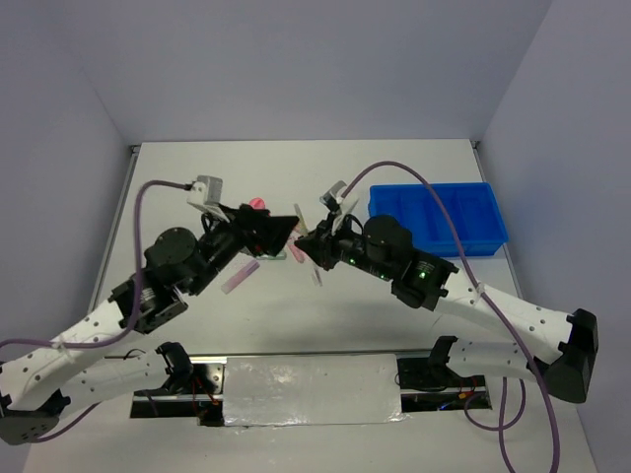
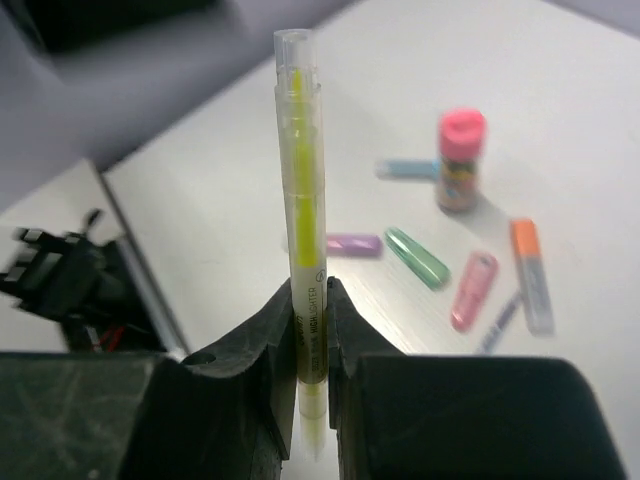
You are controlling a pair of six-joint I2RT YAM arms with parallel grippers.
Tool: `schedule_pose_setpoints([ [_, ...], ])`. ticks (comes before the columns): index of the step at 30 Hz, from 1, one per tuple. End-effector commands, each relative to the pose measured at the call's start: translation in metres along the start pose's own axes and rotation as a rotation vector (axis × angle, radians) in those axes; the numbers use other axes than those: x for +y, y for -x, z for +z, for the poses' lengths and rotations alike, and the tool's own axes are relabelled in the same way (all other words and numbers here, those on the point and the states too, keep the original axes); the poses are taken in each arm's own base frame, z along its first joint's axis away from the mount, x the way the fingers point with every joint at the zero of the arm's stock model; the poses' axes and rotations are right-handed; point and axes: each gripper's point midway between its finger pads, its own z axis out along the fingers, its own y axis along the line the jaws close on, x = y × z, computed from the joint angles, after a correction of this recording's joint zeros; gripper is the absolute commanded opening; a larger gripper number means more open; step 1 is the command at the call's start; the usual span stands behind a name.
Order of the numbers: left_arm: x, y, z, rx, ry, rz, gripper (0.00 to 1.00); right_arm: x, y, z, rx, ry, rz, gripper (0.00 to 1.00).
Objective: Sort the stationery into containers
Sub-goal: Place the pen in the storage box.
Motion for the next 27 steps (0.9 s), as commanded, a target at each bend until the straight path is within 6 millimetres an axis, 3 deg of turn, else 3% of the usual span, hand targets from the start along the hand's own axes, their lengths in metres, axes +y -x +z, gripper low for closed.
schedule_pose_setpoints([
  [1, 0.052, 0.092, -0.045, -0.196, 0.458, 0.03, 0.99, -0.034, -0.009, -0.006, -0.051, -0.149, 0.038, 0.0],
  [2, 0.049, 0.132, -0.069, -0.255, 0.527, 0.018, 0.99, -0.048, -0.02, -0.008, -0.02, -0.209, 0.045, 0.0],
  [3, 0.053, 0.148, -0.079, -0.289, 0.592, 0.021, 0.99, -0.075, -0.024, -0.012, -0.006, -0.293, 0.057, 0.0],
  [5, 0.055, 0.177, -0.1, -0.344, 0.657, 0.04, 0.99, -0.105, -0.045, -0.019, 0.068, -0.381, 0.095, 0.0],
  [7, 0.051, 0.189, -0.113, -0.362, 0.635, 0.042, 0.99, -0.159, -0.05, -0.039, 0.11, -0.577, 0.121, 0.0],
  [8, 0.054, 0.177, -0.11, -0.327, 0.626, 0.06, 0.99, -0.182, -0.062, -0.043, 0.172, -0.654, 0.128, 0.0],
  [9, 0.056, 0.169, -0.112, -0.304, 0.612, 0.068, 0.99, -0.197, -0.052, -0.047, 0.18, -0.705, 0.127, 0.0],
  [10, 0.058, 0.158, -0.109, -0.269, 0.6, 0.09, 0.99, -0.225, -0.057, -0.061, 0.226, -0.797, 0.121, 0.0],
  [11, 0.069, 0.13, -0.1, -0.2, 0.606, 0.131, 0.99, -0.244, -0.07, -0.062, 0.286, -0.854, 0.126, 0.0],
  [13, 0.076, 0.098, -0.094, -0.11, 0.571, 0.162, 0.99, -0.275, -0.065, -0.076, 0.314, -0.952, 0.145, 0.0],
  [14, 0.09, 0.07, -0.09, -0.046, 0.594, 0.189, 0.99, -0.288, -0.075, -0.075, 0.352, -0.977, 0.156, 0.0],
  [17, 0.112, 0.027, -0.093, 0.074, 0.619, 0.239, 0.99, -0.317, -0.078, -0.075, 0.367, -1.013, 0.173, 0.03],
  [20, 0.12, 0.001, -0.093, 0.15, 0.588, 0.288, 0.99, -0.34, -0.092, -0.078, 0.422, -1.053, 0.188, 0.05],
  [27, 0.117, -0.006, -0.092, 0.168, 0.543, 0.286, 0.99, -0.35, -0.121, -0.067, 0.507, -1.032, 0.223, 0.11],
])
